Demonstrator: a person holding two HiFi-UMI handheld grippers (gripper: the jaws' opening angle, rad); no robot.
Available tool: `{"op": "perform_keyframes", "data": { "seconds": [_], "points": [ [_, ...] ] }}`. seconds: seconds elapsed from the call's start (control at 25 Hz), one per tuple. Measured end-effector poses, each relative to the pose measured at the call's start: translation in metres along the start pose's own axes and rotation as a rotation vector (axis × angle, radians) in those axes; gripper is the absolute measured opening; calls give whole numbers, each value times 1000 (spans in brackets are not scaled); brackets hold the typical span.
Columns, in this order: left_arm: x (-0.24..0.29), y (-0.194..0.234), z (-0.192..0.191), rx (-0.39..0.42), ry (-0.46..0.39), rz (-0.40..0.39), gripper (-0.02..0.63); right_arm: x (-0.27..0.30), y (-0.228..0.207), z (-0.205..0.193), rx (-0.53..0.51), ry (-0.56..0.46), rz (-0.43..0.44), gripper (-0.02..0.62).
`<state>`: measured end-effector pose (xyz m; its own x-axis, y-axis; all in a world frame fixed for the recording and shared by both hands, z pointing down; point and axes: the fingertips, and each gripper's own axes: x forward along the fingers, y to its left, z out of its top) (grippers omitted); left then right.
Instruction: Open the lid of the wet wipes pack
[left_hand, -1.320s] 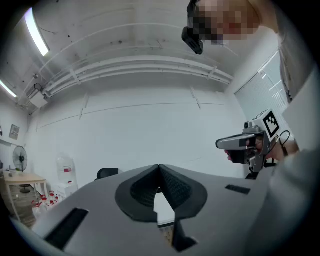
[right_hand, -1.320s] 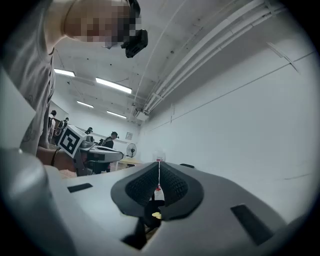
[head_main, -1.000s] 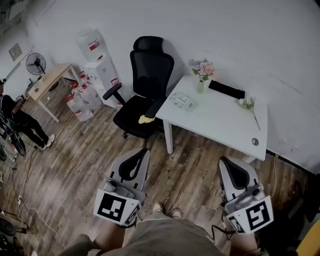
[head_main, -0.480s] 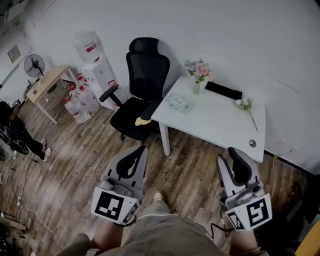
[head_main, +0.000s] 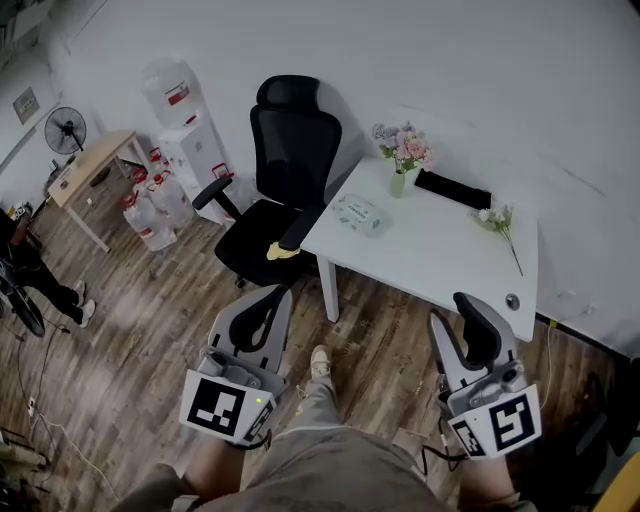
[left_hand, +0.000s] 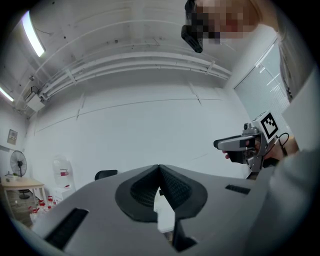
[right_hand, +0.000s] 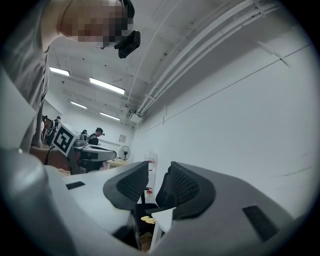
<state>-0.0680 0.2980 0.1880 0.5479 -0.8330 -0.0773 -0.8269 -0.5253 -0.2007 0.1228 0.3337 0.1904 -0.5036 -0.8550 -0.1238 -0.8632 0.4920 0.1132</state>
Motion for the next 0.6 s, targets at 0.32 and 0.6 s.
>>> {"op": "perform_keyframes", "data": {
  "seconds": [0.32,0.6],
  "points": [
    [66,55,-24,-20,31,-29,17,84,-27,-23,-23,70,8,156],
    [146,118,-53,-30,83,-83,17,182,-62,-56,-17,174,-20,163]
  ]
}}
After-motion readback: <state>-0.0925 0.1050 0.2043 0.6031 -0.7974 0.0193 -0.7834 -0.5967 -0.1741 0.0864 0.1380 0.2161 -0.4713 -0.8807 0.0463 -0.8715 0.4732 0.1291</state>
